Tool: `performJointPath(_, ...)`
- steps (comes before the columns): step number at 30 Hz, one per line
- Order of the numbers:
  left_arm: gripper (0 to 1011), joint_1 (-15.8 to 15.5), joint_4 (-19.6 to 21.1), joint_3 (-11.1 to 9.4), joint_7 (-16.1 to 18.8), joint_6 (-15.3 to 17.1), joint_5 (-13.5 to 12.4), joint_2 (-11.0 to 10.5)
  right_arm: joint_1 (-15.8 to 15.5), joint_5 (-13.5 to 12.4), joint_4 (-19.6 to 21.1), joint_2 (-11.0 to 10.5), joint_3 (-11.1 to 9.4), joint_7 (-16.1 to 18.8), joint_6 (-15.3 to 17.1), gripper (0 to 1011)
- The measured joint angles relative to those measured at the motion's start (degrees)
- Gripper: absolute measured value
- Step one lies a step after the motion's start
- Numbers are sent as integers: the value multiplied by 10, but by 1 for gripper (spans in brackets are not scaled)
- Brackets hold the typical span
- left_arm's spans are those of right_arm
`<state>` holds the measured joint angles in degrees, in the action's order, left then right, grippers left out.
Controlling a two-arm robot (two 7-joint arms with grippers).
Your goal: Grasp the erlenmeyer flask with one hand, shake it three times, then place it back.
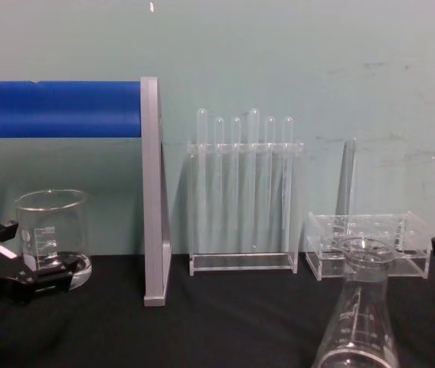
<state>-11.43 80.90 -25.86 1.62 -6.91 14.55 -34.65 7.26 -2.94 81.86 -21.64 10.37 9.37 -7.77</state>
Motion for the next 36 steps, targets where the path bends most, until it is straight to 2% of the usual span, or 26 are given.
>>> performJointPath(36, 1001, 0, 0, 0, 0, 0, 0, 0, -1, -3, 3, -1, 0, 0, 1, 1000)
